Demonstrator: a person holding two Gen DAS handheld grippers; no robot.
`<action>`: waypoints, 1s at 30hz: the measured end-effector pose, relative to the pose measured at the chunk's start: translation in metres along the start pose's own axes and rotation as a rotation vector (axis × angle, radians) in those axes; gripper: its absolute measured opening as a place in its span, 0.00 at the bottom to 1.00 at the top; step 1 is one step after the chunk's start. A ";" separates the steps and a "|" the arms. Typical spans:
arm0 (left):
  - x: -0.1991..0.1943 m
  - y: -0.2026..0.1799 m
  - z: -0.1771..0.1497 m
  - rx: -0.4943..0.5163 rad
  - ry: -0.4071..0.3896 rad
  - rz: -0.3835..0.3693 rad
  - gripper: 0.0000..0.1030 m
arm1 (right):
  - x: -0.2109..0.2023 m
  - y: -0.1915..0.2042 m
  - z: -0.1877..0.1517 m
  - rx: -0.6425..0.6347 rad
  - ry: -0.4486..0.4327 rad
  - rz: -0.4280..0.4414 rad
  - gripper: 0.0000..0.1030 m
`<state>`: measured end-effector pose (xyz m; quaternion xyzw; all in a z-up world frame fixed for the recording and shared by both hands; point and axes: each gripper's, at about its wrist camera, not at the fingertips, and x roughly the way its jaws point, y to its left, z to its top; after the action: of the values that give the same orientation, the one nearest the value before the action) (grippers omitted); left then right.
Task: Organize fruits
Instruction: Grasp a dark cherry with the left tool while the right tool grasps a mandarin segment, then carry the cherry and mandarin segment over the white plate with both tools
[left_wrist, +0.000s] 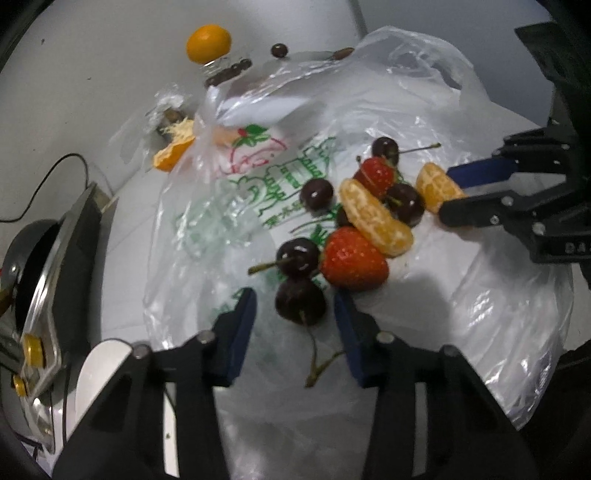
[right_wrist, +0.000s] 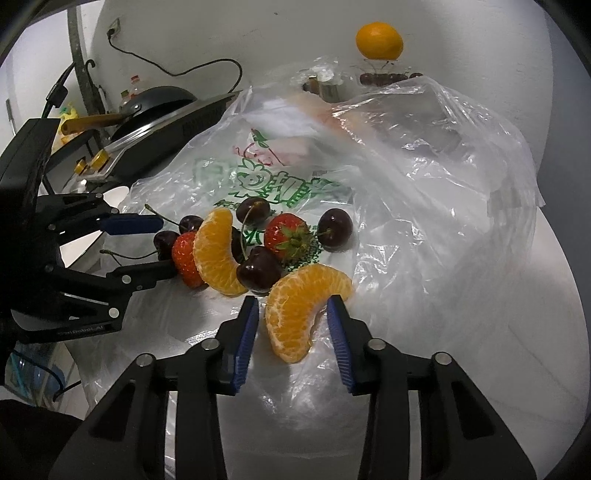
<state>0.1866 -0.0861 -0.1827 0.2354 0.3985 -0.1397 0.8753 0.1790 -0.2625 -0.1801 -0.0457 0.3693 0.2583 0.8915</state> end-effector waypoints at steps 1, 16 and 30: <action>0.001 -0.001 0.001 0.007 -0.003 -0.004 0.39 | 0.000 -0.001 0.000 0.006 -0.002 0.005 0.35; -0.012 -0.004 -0.007 0.015 -0.058 -0.013 0.28 | -0.011 -0.003 -0.001 0.030 -0.025 0.012 0.27; -0.060 0.004 -0.014 -0.080 -0.147 -0.038 0.28 | -0.042 0.019 0.004 0.006 -0.098 0.058 0.27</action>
<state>0.1408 -0.0717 -0.1439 0.1817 0.3429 -0.1573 0.9081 0.1470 -0.2627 -0.1458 -0.0196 0.3271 0.2850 0.9008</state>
